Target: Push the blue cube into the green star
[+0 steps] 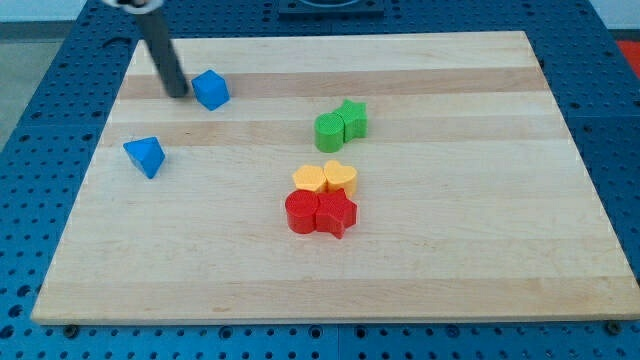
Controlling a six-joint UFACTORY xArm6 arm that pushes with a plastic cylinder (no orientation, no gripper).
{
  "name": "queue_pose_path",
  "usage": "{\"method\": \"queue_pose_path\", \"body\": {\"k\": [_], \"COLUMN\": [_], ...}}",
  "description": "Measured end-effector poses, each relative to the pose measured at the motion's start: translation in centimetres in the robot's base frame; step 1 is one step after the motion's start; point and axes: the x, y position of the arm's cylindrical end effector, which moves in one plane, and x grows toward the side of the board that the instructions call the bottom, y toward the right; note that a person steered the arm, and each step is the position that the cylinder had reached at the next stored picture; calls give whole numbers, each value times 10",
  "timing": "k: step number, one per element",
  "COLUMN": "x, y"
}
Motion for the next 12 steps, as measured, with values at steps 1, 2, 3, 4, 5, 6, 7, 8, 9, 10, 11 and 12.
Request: {"method": "queue_pose_path", "body": {"k": [1,2,3,4,5,6,7,8,9,10,11,12], "x": [-4,-4,-2,9,9,9,9,-4,-43,-65,-57,-30], "y": [77,72,72,83,128,164,169,135,134,207,195,75]}}
